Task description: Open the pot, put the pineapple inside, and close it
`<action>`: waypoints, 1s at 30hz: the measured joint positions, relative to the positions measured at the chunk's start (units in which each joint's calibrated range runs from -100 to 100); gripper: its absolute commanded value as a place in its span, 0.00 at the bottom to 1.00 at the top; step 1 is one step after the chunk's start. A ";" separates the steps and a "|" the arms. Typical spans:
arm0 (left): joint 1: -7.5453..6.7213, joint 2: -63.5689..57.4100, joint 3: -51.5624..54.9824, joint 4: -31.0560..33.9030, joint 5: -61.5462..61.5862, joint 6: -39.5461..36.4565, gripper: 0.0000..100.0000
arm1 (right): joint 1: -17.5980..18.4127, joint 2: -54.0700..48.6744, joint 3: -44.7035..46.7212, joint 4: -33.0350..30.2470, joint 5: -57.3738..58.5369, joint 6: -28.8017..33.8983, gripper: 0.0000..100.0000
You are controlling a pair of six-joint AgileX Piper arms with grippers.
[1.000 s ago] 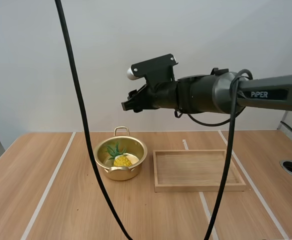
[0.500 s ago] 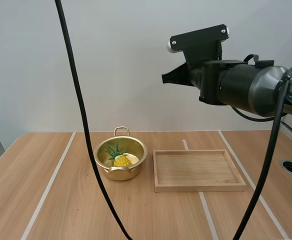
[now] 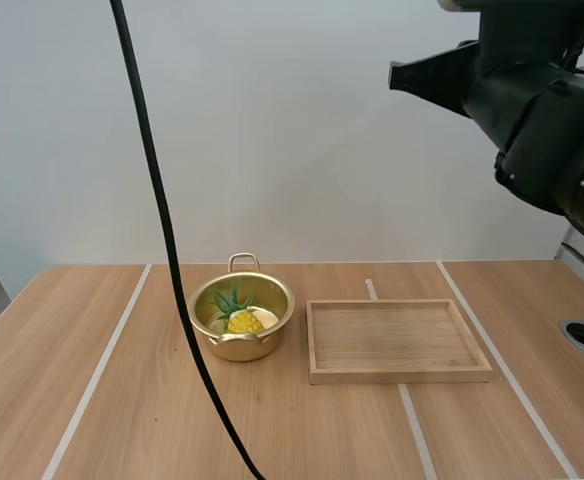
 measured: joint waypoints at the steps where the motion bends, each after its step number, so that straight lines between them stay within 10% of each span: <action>1: 0.00 0.00 0.00 0.00 0.00 0.00 0.00 | -0.10 -1.43 0.72 0.16 0.78 0.00 0.00; 30: 0.00 0.24 0.00 0.00 6.66 0.00 0.00 | -1.09 -11.50 17.11 0.54 -2.52 0.00 0.00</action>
